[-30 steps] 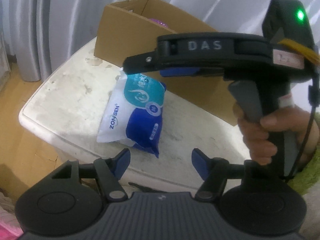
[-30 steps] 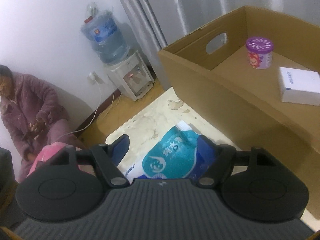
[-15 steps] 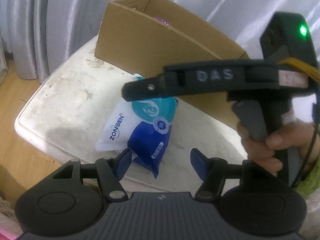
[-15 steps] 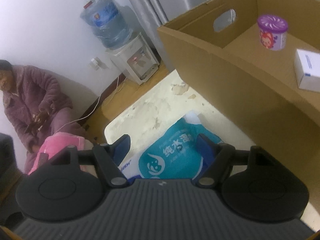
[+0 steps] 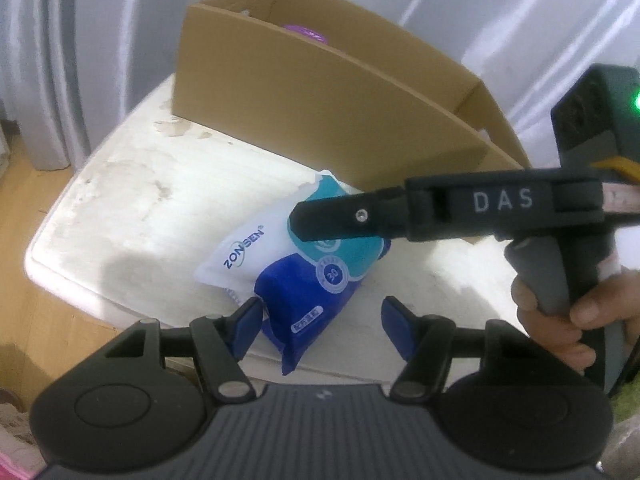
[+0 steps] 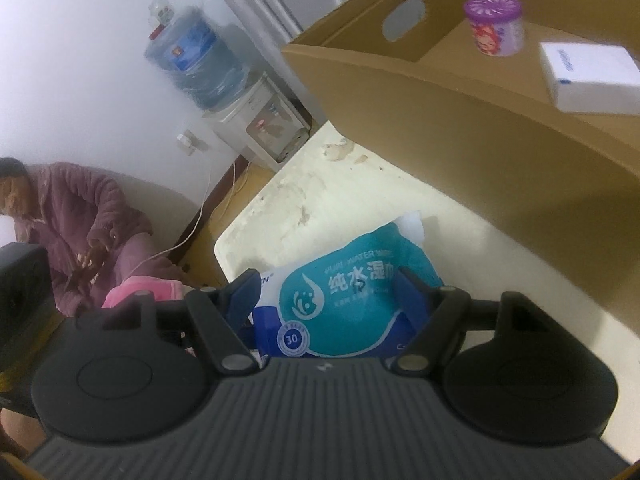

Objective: Organize objects
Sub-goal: 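Lower the open right gripper around the blue-and-white wet-wipe pack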

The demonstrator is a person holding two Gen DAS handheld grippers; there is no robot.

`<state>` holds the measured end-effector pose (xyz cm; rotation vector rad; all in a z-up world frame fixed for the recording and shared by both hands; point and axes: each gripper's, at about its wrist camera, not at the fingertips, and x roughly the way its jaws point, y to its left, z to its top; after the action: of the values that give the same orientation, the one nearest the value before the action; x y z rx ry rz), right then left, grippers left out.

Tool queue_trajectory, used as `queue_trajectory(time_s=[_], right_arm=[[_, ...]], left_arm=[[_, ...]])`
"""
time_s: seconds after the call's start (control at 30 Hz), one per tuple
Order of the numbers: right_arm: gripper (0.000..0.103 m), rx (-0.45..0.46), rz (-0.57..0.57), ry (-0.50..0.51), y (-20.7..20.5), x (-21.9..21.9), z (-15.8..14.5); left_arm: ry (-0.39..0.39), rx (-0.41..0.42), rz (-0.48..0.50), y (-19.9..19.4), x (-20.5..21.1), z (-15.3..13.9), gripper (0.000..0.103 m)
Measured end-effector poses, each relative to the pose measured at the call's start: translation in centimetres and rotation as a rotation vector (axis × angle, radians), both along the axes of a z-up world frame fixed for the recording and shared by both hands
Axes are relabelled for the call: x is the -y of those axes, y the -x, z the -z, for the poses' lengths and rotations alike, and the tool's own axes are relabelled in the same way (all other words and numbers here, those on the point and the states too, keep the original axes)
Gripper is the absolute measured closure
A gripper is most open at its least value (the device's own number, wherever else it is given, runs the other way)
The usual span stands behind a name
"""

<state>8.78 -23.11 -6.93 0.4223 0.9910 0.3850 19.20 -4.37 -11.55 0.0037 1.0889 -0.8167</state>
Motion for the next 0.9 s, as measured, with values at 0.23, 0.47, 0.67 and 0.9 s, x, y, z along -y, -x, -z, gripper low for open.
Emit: queue_trajectory(time_s=[0.23,0.47,0.67,0.9], right_arm=[[0.029,-0.016,0.061,-0.011,3.0,2.5,0.0],[0.029,-0.021,0.127,-0.027,6.0,5.0,0.1],[0.029,-0.01,0.158,-0.069,7.3,6.3,0.1],[0.026,0.02,0.253,-0.124,8.3,9.3,-0.3]], left_arm=[[0.018,-0.002,0.066,2.4,1.6,-0.3,0.037],[0.038,-0.008,0.11,4.6,2.6,0.0,0.037],[0.037,0.001,0.11,5.0,2.2,0.1,0.037],[0.01,0.014,0.088,4.3,1.0,0.1,0.037]])
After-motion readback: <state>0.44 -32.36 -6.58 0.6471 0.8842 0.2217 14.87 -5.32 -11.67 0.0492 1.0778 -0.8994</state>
